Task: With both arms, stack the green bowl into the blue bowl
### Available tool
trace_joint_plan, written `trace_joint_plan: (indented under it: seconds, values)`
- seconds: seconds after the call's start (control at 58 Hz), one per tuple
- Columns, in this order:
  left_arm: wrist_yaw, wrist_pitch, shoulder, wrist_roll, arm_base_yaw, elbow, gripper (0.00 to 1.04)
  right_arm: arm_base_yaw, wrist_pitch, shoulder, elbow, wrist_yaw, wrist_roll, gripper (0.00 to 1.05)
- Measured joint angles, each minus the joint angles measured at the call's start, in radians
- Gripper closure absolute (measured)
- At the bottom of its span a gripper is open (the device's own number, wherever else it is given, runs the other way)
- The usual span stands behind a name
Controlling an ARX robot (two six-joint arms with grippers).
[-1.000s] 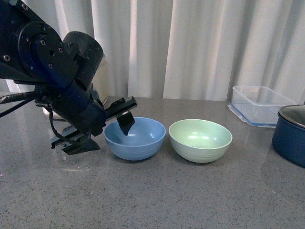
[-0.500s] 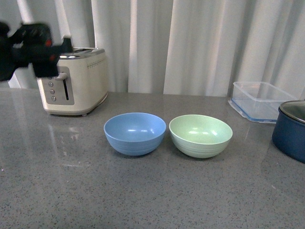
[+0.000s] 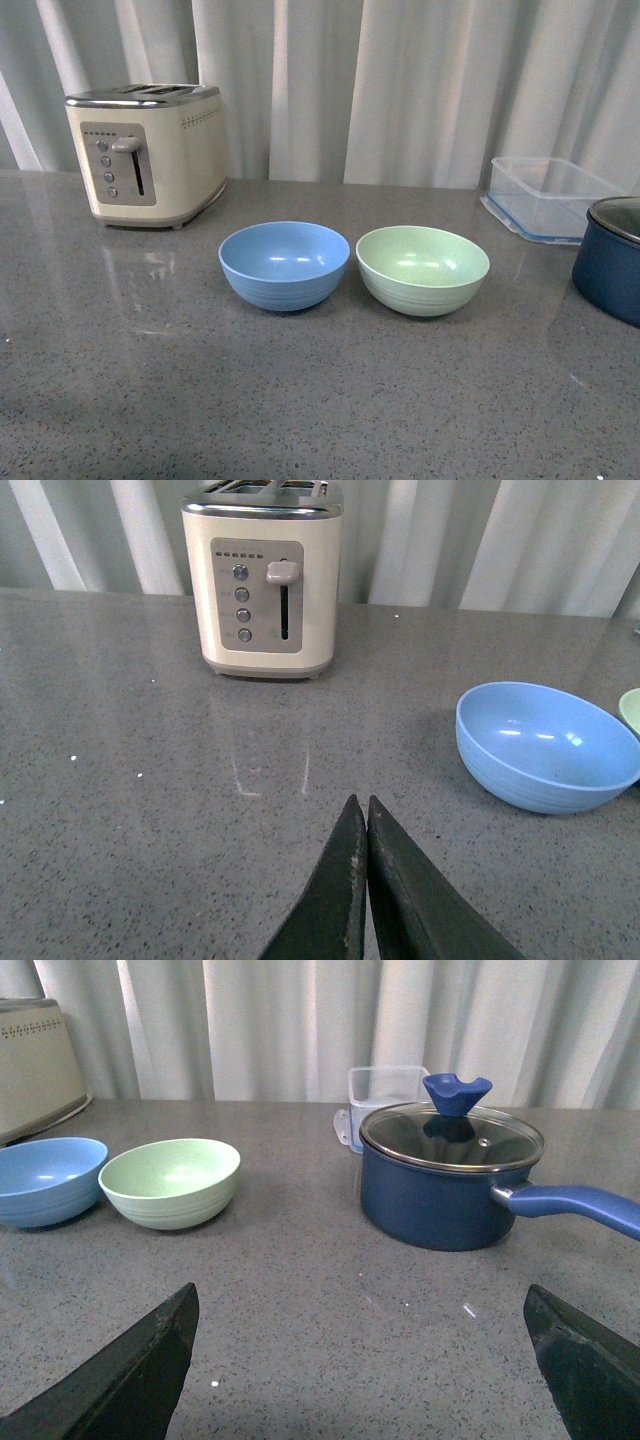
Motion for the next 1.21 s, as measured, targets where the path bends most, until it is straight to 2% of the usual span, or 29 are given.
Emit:
trace_joint_plan:
  seconds: [0.103,0.172,0.259,0.655,0.776,1.207]
  values:
    - [0.011,-0.001,-0.062,0.000,0.013,-0.054,1.01,0.000,0.000,0.000,0.000,0.000,0.000,0.10]
    - [0.073,-0.010,-0.106,0.000,0.053,-0.086,1.01,0.000,0.000,0.000,0.000,0.000,0.000,0.10]
    - [0.073,-0.029,-0.161,0.000,0.077,-0.123,1.01,0.000,0.000,0.000,0.000,0.000,0.000,0.10]
    - [0.076,-0.161,-0.389,0.000,0.079,-0.220,1.01,0.000,0.000,0.000,0.000,0.000,0.000,0.10]
    - [0.076,-0.132,-0.412,0.000,0.079,-0.266,1.01,0.000,0.000,0.000,0.000,0.000,0.000,0.10]
    - [0.077,-0.431,-0.736,0.001,0.079,-0.267,1.01,0.000,0.000,0.000,0.000,0.000,0.000,0.10]
